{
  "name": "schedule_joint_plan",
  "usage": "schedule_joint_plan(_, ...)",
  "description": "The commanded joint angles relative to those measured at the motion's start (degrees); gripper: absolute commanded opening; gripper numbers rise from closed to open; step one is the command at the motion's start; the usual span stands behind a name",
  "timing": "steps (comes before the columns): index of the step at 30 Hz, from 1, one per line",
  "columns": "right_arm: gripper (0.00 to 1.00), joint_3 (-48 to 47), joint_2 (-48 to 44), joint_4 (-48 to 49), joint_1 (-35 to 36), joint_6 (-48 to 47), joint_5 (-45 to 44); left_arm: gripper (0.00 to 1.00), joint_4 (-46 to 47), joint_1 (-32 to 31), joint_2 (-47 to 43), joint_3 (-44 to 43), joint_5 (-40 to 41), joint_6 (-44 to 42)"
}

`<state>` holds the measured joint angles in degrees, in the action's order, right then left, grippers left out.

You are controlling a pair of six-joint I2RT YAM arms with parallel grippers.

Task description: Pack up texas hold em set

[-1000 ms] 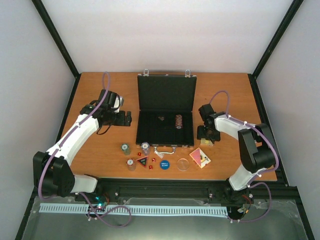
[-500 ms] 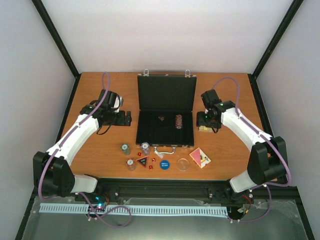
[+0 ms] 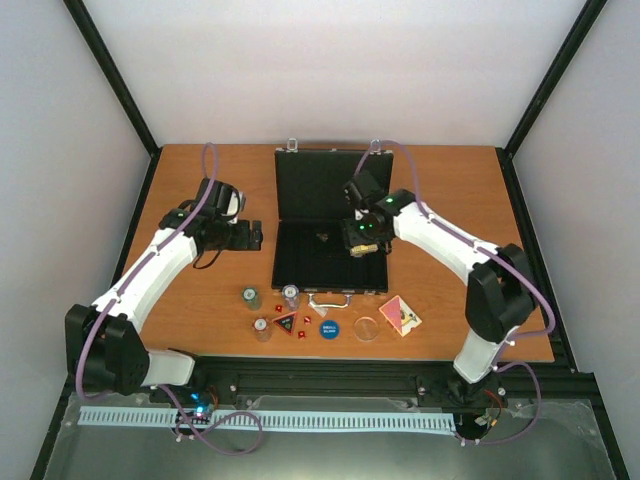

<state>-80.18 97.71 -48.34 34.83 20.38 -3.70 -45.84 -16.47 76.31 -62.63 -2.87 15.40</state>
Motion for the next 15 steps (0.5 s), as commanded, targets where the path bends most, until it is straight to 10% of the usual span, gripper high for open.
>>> schedule_joint_plan(1,0.60,-3.73,3.72,3.05,2.82,-10.23,-1.73,1.00,1.74,-0.15,-2.10,-1.40,0.64,1.81)
schedule_joint_plan(15,0.62,-13.73,12.30,2.63,6.45,-34.33,-3.87,1.00,3.31,-0.16,-4.02,0.43,2.00,2.62)
